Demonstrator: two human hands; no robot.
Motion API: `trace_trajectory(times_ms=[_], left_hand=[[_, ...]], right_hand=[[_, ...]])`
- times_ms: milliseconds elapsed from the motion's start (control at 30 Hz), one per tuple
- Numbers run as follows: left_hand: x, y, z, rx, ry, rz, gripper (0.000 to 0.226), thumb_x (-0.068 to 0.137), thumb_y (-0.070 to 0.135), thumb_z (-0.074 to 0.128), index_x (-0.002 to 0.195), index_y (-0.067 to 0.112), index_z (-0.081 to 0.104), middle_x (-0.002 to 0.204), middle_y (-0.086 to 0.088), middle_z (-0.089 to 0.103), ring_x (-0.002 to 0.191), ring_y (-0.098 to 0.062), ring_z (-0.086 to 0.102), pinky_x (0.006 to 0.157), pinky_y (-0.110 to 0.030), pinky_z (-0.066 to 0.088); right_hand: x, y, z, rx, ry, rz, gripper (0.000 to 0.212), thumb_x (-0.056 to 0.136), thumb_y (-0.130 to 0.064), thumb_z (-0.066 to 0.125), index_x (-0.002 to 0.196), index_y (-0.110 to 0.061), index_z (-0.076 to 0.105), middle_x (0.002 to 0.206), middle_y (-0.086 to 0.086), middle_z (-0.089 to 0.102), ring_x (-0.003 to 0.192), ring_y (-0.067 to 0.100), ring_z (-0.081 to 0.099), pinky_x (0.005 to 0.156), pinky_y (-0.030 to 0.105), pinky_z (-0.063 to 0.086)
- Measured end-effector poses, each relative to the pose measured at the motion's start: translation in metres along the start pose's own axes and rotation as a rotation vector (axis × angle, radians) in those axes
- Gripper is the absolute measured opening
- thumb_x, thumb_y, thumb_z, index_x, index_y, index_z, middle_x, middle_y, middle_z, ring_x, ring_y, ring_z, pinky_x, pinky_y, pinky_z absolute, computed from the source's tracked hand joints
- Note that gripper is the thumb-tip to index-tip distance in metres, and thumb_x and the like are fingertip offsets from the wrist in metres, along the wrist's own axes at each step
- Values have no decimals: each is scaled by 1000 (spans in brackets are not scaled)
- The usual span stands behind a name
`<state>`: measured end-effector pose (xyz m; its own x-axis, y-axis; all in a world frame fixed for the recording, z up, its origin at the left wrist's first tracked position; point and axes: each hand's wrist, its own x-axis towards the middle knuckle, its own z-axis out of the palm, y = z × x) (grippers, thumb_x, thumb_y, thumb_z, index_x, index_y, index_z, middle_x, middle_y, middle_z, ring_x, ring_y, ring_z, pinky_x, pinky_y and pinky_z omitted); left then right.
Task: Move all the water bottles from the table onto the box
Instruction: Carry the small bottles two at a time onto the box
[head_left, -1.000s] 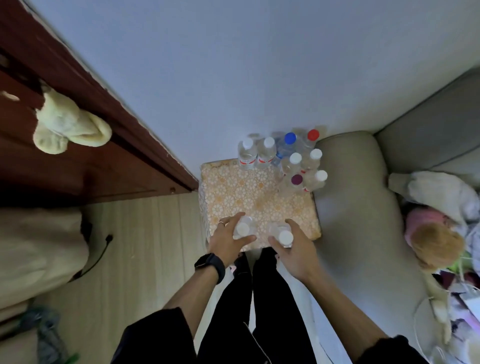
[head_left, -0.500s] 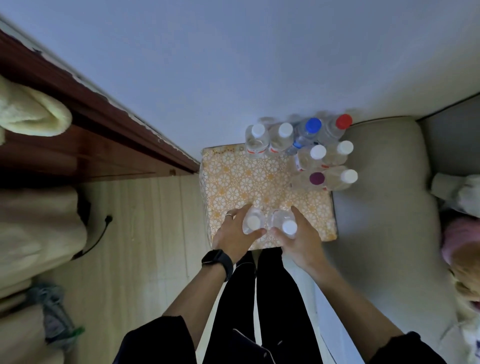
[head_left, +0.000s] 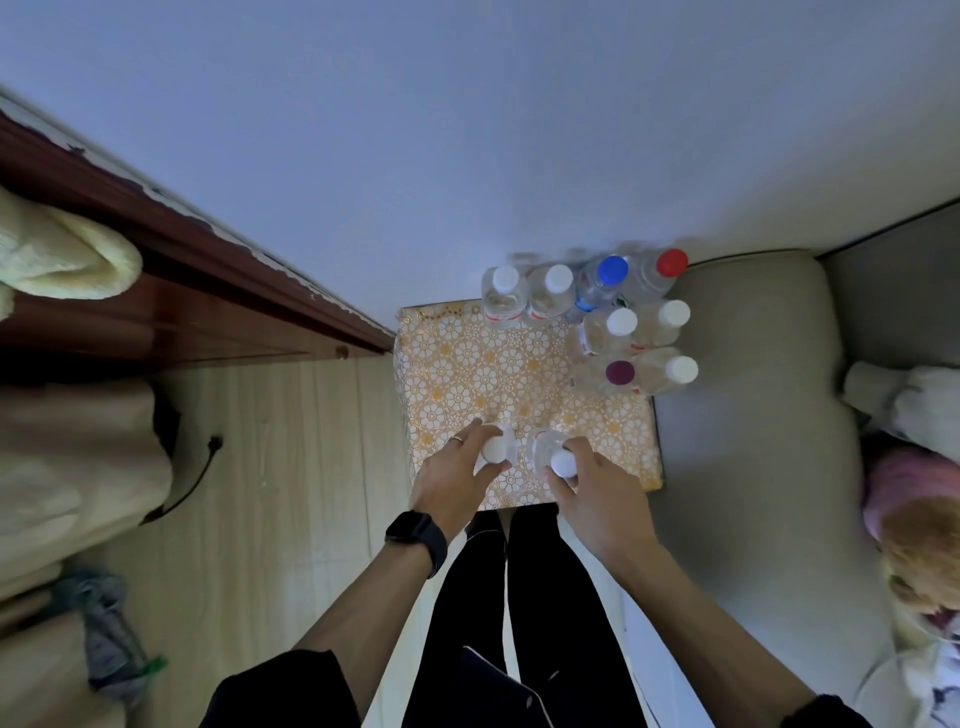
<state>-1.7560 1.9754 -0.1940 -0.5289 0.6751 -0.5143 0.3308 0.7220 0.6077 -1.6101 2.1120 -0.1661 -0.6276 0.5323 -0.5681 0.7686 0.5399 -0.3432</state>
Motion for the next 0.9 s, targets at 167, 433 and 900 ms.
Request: trace_trajectory(times_ms=[167, 433, 900], left_hand=[[24, 14, -8, 14, 97, -4, 31, 91, 48, 64, 116, 46, 46, 139, 0, 59, 108, -27, 65, 82, -39, 51], [84, 41, -15, -96, 232, -26, 30, 91, 40, 68, 119, 37, 56, 96, -2, 72, 89, -24, 67, 69, -40, 56], [122, 50, -20, -87, 267, -7, 26, 91, 42, 67, 111, 43, 51, 87, 4, 66, 79, -23, 62, 58, -30, 42]], right_hand=[[19, -8, -23, 39, 50, -38, 35, 102, -39, 49, 122, -11, 46, 92, 7, 65, 82, 28, 64, 68, 39, 49], [80, -27, -48, -44, 137, -60, 38, 101, -33, 53, 131, -11, 44, 102, 14, 67, 90, 35, 67, 65, 40, 50], [124, -32, -72, -36, 180, -10, 41, 103, -36, 51, 132, -9, 42, 104, 15, 67, 98, 36, 65, 73, 45, 51]])
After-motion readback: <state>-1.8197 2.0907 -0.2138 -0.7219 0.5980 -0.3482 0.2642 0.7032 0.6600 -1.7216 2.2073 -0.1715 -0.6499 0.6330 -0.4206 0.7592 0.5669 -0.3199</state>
